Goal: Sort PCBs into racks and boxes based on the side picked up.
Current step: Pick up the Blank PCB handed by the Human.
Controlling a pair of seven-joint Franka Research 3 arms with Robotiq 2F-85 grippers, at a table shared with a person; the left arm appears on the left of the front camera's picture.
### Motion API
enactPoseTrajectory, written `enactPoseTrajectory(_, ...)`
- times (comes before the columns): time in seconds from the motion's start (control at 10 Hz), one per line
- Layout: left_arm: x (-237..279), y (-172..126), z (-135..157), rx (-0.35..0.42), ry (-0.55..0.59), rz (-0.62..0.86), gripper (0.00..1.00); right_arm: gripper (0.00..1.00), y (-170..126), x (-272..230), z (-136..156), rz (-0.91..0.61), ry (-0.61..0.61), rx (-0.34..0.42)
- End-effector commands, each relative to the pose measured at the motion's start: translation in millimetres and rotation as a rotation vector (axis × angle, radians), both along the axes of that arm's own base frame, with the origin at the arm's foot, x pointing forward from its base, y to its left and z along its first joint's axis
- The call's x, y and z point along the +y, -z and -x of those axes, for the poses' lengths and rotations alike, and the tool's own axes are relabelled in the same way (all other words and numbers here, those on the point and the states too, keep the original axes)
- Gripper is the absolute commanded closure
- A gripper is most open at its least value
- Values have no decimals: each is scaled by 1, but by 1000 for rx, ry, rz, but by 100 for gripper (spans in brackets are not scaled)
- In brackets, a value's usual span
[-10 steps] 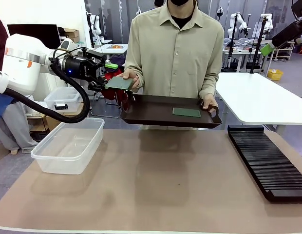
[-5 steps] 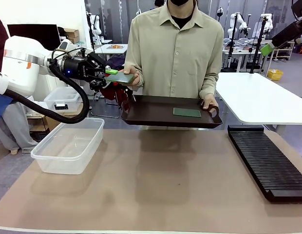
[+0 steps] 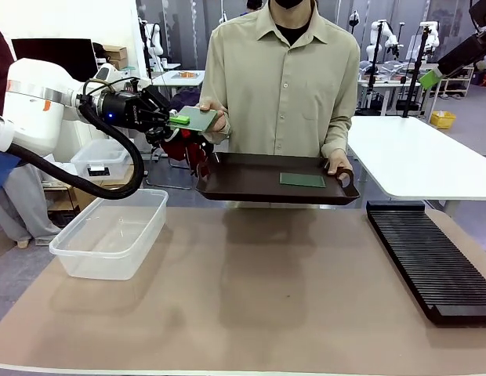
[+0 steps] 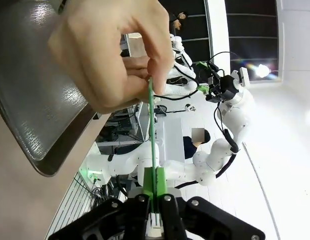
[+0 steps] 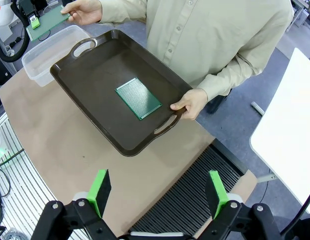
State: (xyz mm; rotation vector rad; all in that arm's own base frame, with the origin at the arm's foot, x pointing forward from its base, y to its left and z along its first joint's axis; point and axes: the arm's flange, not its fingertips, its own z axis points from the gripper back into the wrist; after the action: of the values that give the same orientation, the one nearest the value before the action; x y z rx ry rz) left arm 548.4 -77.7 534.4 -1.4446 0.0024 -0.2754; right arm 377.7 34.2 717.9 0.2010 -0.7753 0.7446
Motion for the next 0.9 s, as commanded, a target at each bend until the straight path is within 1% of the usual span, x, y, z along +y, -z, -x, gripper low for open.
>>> enactPoseTrajectory(0.0, 5, 0, 6, -25, -14, -6, 100, 0, 3, -1, 2, 2, -9, 1)
enactPoseTrajectory(0.1, 2, 0, 8, -36, -25, -33, 100, 0, 3, -1, 2, 2, -9, 1)
enactPoseTrajectory(0.2, 7, -2, 6, -68, -47, -82, 100, 0, 3, -1, 2, 2, -9, 1)
enactPoseTrajectory(0.3, 2, -2, 1, -6, -9, -10, 100, 0, 3, -1, 2, 2, -9, 1)
enactPoseTrajectory(0.8, 2, -2, 1, -6, -9, -10, 100, 0, 3, -1, 2, 2, -9, 1)
